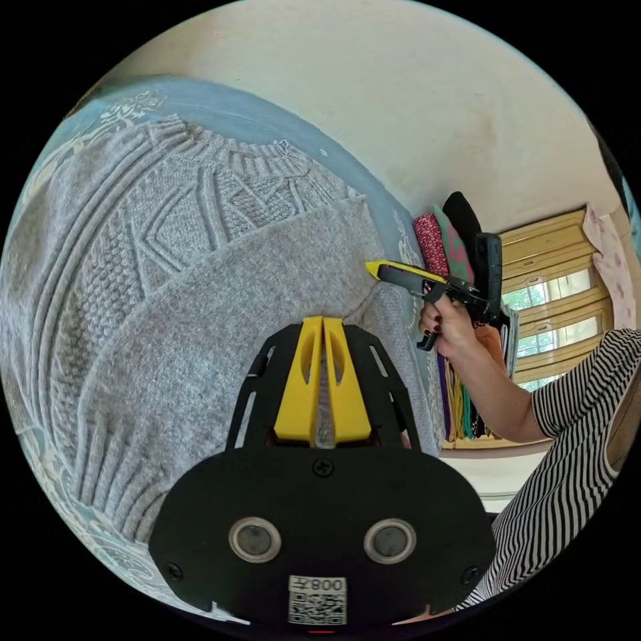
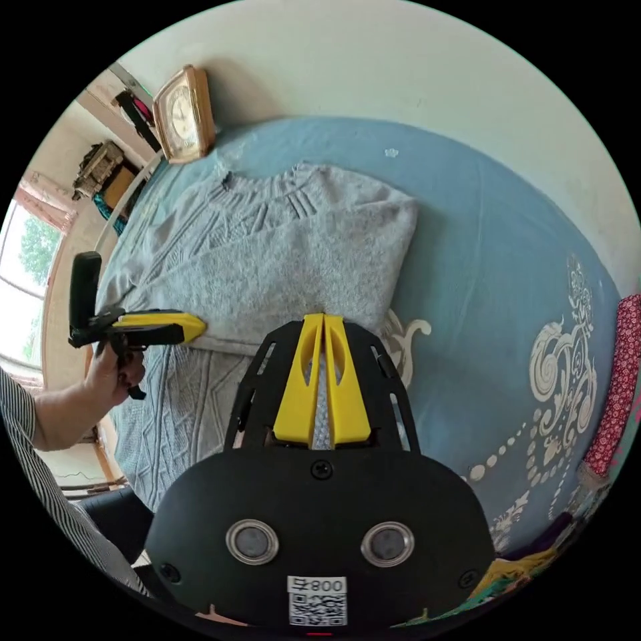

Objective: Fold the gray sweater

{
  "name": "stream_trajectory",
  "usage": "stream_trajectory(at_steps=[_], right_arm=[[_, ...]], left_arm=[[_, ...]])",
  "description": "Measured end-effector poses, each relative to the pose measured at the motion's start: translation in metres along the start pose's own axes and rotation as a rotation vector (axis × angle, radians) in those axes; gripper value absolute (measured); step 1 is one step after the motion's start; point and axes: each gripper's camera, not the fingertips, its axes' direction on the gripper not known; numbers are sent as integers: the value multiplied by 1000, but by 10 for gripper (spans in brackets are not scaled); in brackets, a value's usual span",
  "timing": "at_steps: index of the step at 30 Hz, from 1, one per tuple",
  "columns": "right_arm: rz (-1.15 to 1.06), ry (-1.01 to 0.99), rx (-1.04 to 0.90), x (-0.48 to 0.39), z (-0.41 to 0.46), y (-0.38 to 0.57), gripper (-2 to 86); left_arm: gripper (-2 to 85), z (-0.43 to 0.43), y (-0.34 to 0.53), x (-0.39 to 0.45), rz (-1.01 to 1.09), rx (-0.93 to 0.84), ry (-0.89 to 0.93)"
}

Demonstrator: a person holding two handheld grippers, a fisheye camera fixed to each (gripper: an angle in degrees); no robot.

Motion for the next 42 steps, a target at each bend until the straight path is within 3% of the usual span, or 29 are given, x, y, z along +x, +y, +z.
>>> stream_trajectory(at_steps=[5,9,10,12,15,23,29,33,36,38,42], right_arm=[[-97,-18,65,-43,-28,-19,0],[-196,-27,-157,-87,51,-26,0],[-188,-20,-68,-91,50,-23,0],[-172,-10,-128,-94,54,-31,0],[-189,-40,-105,-111,45,-35,1],[-460,-323,-229,-237,111,-61,1],[-520,-370,-341,-294,184,-79,0],[-485,-401,-371,-288,210,-85,-1],[-478,-422,-383,-280,219,-90,0],[-490,-409,-388,-279,224,-93,1],[-470,-416,-390,-265,233,-101,2]], left_arm=[[2,-52,33,1,-2,83,-11],[3,-72,57,-18,-109,38,-62],[4,-78,66,-26,-121,23,-38],[5,-102,81,-32,-156,72,-10],[11,-162,121,-41,-234,192,-98],[85,-334,313,-132,-911,809,-159],[88,-363,363,-167,-1054,912,-71],[51,-365,373,-174,-1068,963,37],[39,-383,366,-151,-931,1074,90],[35,-406,345,-119,-703,1176,141],[31,-440,299,-61,-381,1162,104]])
